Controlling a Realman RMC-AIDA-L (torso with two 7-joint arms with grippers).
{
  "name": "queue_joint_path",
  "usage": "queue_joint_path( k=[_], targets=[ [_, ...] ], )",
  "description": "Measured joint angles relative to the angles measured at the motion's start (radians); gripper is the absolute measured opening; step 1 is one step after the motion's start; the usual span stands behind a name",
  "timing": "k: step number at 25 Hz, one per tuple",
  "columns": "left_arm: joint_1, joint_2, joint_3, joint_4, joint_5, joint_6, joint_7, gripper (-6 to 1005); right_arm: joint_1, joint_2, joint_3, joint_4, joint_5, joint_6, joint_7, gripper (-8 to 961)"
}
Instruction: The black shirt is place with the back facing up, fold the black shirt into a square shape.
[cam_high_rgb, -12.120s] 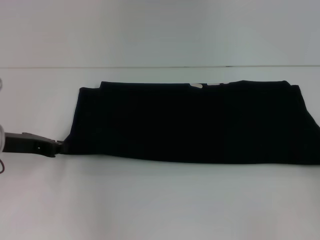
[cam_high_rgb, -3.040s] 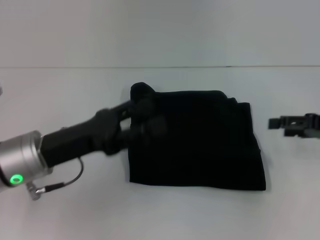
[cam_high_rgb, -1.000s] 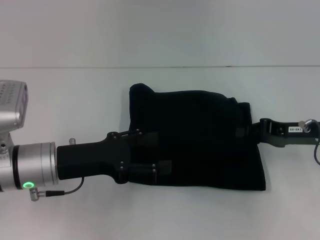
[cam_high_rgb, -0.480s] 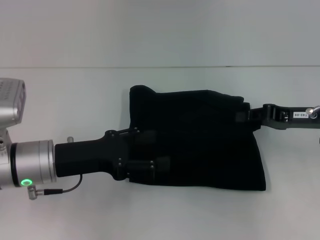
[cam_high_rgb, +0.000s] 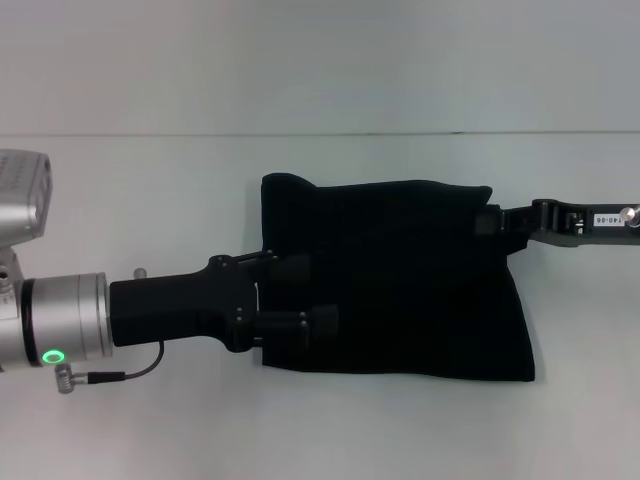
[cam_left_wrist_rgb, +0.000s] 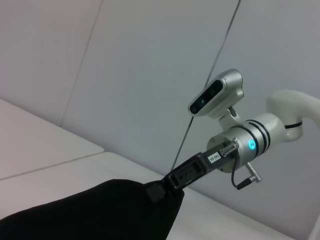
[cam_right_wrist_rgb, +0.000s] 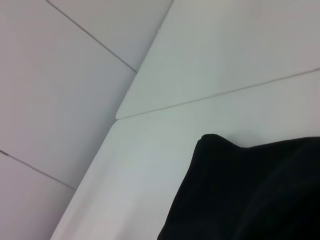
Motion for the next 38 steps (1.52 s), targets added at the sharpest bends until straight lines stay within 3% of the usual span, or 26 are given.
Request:
queue_joint_path(
  k=[24, 38],
  targets=[
    [-0.006, 0.000, 0.000, 0.005, -0.009, -0.017, -0.021, 904, 0.048, 0.008, -0.005, -0.100, 0.000, -0.054, -0.009, 124],
    [-0.013, -0.002, 0.006, 0.000, -0.008, -0.024, -0.028, 905, -0.018, 0.005, -0.010, -0.095, -0.008, -0.073, -0.020, 159]
  ],
)
